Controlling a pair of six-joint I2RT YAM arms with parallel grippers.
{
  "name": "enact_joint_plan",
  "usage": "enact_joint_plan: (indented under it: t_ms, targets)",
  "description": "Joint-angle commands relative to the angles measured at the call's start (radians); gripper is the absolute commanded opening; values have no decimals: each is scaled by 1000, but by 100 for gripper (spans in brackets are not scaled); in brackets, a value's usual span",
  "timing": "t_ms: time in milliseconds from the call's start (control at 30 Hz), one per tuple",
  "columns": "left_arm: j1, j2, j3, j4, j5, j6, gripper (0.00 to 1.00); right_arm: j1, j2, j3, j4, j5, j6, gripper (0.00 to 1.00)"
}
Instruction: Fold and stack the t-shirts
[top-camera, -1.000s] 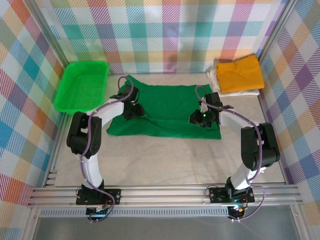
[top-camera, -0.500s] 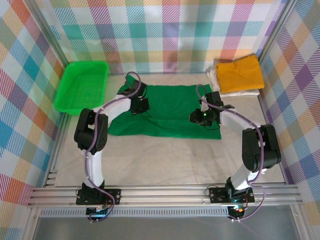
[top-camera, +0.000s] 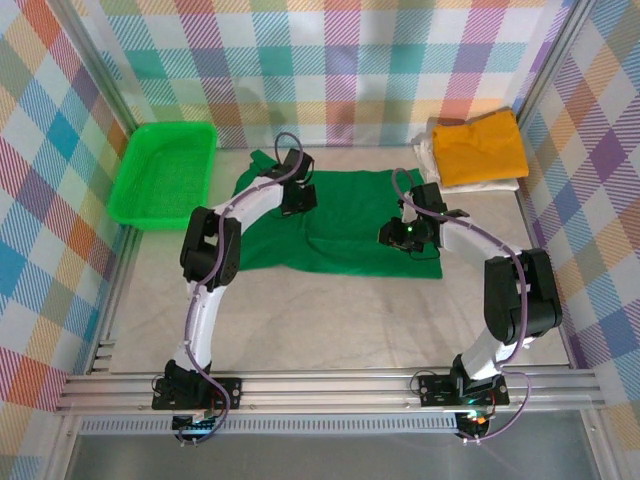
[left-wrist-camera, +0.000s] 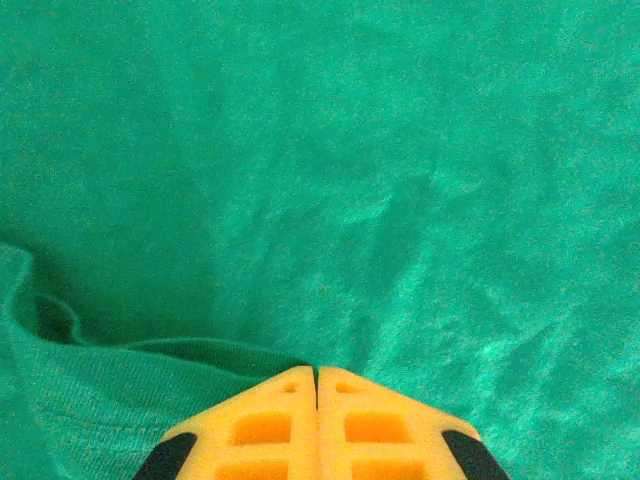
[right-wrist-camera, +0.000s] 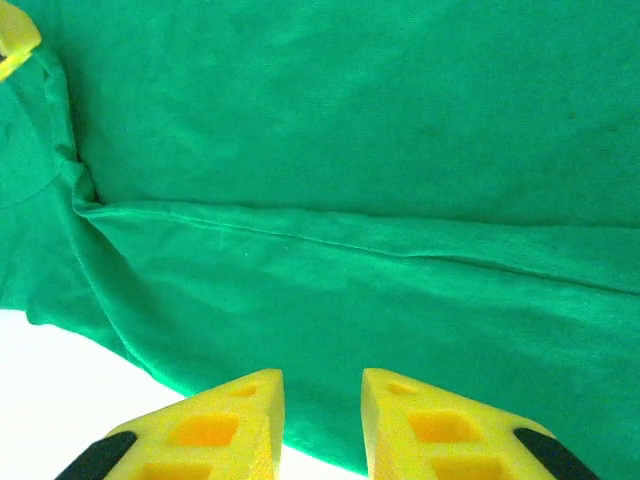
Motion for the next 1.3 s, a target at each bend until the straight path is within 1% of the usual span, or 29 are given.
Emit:
enact_joint_plan:
  t_ms: [0,33,100,133,200,267,400,467,567,600,667,700,733,767,800,833,933,1067,1167,1267]
  targets:
    - [-3,49,113,-60,-19,14,14,0,-3,32,-4,-22,6,28]
    - [-3,69,152,-83,-15,20,32,-1,-3,37,-11,-23,4,29]
    - [-3,87,194,-119,-6,23,51,-1,-5,47,-19,-23,1,29]
    - [-2,76,186,-118,-1,25,58,-1,-7,52,-25,-23,-1,29]
    - [-3,18,125,-100,-1,25,62,-1,-12,59,-31,-25,-6,29]
    - [-3,-71,19,-63,-19,24,62,0,-12,68,-42,-26,-10,29]
    - [-1,-334,-286,14,-119,7,62,-1,-19,62,-56,-47,-24,29]
    - [9,-472,-452,54,-156,-20,61,0,-29,41,-60,-27,-15,29]
    - [44,-675,-692,100,-188,-79,59,-5,-51,7,-75,47,17,26]
    - [59,-738,-763,108,-197,-95,56,-11,-52,-3,-82,59,32,23]
    - [83,-839,-881,115,-221,-125,51,-33,-49,-27,-75,45,72,11]
    - [98,-880,-942,128,-219,-136,48,-41,-44,-40,-73,39,93,5]
    - [112,-910,-994,144,-198,-149,44,-46,-38,-53,-70,40,112,1]
    - [125,-926,-1032,156,-180,-161,39,-48,-31,-65,-64,42,126,0]
    - [132,-938,-1074,172,-166,-173,31,-51,-23,-76,-60,44,141,0]
    - [134,-942,-1107,190,-159,-182,26,-55,-14,-87,-53,43,158,0]
    - [154,-912,-1165,252,-131,-199,19,-57,10,-106,-18,55,195,0]
    - [204,-848,-1181,358,-82,-205,12,-57,38,-102,-2,68,221,0]
    - [222,-829,-1162,375,-83,-201,9,-61,34,-113,4,88,233,0]
    - [225,-831,-1145,395,-67,-199,9,-63,25,-125,8,98,242,0]
